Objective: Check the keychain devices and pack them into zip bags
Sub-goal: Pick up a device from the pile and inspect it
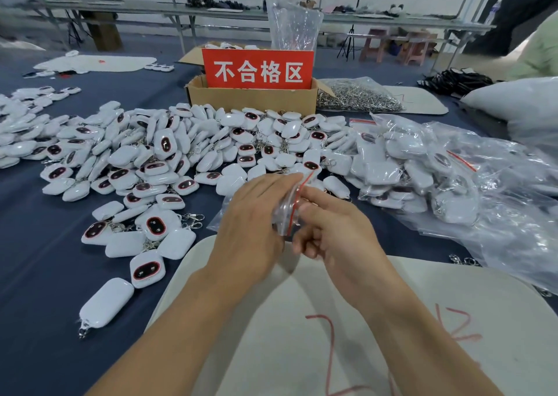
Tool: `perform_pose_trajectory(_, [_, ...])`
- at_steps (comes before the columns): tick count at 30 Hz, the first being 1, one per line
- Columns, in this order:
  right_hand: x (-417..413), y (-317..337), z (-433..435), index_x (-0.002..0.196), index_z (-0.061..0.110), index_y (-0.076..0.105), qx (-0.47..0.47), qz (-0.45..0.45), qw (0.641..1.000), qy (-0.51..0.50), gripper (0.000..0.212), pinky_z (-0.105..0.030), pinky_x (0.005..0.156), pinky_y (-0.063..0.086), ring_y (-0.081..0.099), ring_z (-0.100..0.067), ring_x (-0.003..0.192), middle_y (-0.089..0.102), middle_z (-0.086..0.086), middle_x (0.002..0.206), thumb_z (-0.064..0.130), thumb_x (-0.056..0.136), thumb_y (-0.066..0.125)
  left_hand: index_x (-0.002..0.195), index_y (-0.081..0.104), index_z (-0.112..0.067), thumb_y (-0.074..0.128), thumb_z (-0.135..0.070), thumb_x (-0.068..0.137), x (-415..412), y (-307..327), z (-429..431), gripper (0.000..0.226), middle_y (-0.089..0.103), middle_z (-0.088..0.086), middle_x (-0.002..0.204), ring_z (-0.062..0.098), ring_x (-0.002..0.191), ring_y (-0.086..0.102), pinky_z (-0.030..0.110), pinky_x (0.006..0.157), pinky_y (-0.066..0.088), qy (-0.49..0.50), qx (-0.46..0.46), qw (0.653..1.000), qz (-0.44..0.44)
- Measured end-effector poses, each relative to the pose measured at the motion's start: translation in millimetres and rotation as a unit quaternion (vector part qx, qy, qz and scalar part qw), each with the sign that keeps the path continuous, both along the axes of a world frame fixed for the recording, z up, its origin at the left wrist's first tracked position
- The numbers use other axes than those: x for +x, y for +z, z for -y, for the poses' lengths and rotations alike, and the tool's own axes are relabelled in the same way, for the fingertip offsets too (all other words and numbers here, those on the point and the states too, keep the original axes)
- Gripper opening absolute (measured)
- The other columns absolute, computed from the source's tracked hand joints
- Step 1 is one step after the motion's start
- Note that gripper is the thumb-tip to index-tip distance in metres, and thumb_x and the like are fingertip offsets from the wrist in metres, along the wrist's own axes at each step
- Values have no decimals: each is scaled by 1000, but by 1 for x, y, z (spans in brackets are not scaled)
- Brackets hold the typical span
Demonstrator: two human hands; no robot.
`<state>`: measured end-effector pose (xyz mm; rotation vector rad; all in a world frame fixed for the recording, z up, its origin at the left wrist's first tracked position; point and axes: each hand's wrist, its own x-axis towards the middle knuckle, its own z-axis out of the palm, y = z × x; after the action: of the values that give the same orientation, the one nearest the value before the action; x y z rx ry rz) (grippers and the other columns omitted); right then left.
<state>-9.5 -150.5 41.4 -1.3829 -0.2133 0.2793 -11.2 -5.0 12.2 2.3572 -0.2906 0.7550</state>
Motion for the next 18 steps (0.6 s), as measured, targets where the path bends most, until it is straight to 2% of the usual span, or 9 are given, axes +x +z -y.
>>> perform_pose_trajectory(2, [2, -1, 2, 110, 24, 75, -20, 36, 999, 1, 46, -18, 44, 36, 47, -11, 43, 80, 8, 106, -6, 88, 49, 141, 60, -31, 83, -8, 79, 0, 0, -2, 70, 61, -22, 131, -7, 124, 48, 20, 109, 39, 23, -20, 1000, 0])
perform_pose_trajectory(5, [9, -1, 14, 99, 23, 78, -19, 62, 984, -164, 38, -18, 47, 42, 45, -9, 42, 81, 7, 97, -4, 85, 56, 132, 61, -43, 72, -36, 89, 1, 6, -5, 45, 58, -46, 111, -26, 109, 48, 0, 93, 36, 45, -125, 991, -22])
perform_pose_trajectory(6, [12, -2, 20, 95, 24, 79, -46, 69, 973, -216, 34, -19, 50, 44, 49, -8, 45, 81, 7, 91, -2, 86, 58, 129, 62, -44, 70, -43, 89, 3, 8, -6, 41, 62, -44, 111, -24, 110, 51, 1, 92, 39, 53, -171, 983, -33])
perform_pose_trajectory(8, [22, -8, 30, 98, 30, 78, -177, 108, 940, -271, 33, -26, 66, 53, 64, -3, 65, 79, 14, 92, 4, 89, 59, 124, 67, -45, 65, -39, 90, 5, 14, -12, 35, 68, -34, 115, -14, 112, 59, 18, 96, 50, 51, -276, 960, -29])
perform_pose_trajectory(9, [26, -11, 31, 109, 32, 76, -245, 137, 923, -263, 36, -30, 81, 56, 68, 0, 83, 78, 17, 101, 6, 90, 59, 122, 69, -45, 63, -32, 90, 6, 17, -15, 35, 68, -32, 117, -11, 113, 61, 23, 94, 53, 49, -326, 944, -11])
perform_pose_trajectory(11, [30, -17, 27, 139, 34, 61, -366, 181, 896, -176, 53, -32, 106, 46, 61, -7, 117, 67, 11, 131, 9, 93, 58, 122, 71, -41, 64, -25, 90, 8, 24, -23, 36, 71, -23, 120, -5, 112, 66, 17, 83, 56, 74, -419, 904, 37])
perform_pose_trajectory(14, [28, -27, 15, 158, 32, 35, -510, 212, 833, -20, 64, -31, 117, 27, 34, -15, 144, 37, 4, 160, 21, 98, 55, 126, 72, -29, 69, -23, 91, 11, 37, -44, 35, 75, -9, 120, 6, 110, 71, 23, 87, 59, 105, -558, 818, 94])
perform_pose_trajectory(16, [27, -33, 13, 156, 30, 39, -547, 250, 799, -1, 57, -34, 118, 25, 32, -15, 144, 37, 8, 159, 26, 101, 51, 125, 72, -27, 66, -21, 94, 9, 46, -56, 32, 75, -15, 116, 7, 112, 70, 34, 100, 57, 133, -570, 800, 132])
perform_pose_trajectory(18, [27, -31, 14, 138, 28, 59, -504, 232, 830, -55, 38, -34, 106, 37, 47, -16, 127, 52, 10, 136, 25, 100, 54, 131, 66, -24, 59, -20, 97, 3, 49, -59, 34, 72, -22, 117, 3, 117, 65, 29, 107, 51, 174, -495, 831, 186])
